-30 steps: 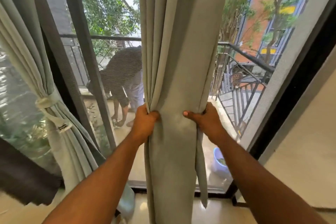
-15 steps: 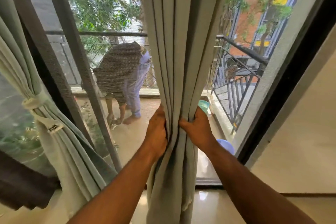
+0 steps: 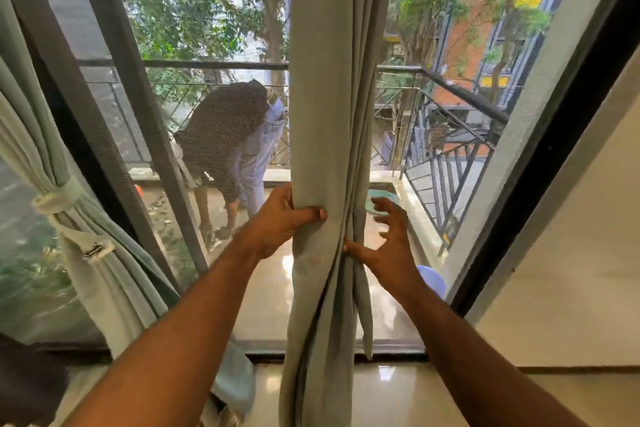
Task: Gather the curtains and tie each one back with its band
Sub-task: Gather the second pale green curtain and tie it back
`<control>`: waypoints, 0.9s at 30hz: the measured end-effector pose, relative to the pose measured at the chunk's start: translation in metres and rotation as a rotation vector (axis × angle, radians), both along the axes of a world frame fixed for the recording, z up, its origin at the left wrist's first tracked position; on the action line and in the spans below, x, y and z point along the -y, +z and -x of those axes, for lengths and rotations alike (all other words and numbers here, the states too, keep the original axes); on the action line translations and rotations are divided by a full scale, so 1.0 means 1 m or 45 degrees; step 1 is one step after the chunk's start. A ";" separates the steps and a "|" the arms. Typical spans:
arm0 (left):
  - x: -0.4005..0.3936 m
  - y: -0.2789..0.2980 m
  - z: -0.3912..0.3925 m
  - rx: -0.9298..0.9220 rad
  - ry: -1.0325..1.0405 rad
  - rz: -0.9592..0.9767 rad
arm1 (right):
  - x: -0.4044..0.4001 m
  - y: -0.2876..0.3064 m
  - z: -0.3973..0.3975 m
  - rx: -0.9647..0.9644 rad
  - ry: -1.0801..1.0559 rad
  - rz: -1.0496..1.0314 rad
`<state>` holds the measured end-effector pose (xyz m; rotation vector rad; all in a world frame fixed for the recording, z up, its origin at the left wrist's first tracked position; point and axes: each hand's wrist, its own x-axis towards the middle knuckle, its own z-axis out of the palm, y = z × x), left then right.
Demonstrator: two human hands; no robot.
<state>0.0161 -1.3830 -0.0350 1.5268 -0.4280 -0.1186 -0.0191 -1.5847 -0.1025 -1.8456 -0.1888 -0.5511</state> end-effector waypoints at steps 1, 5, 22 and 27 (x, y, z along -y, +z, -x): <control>-0.002 -0.002 -0.001 -0.004 0.016 0.012 | 0.001 -0.006 0.000 -0.029 -0.001 0.005; -0.008 -0.005 -0.010 -0.026 0.026 0.031 | 0.000 -0.025 -0.008 -0.167 0.058 -0.018; -0.038 -0.005 -0.035 -0.061 0.031 -0.031 | 0.072 0.085 -0.023 -0.268 0.075 0.978; -0.020 -0.008 -0.028 -0.336 -0.253 0.149 | 0.057 0.109 -0.051 -0.227 -0.065 1.136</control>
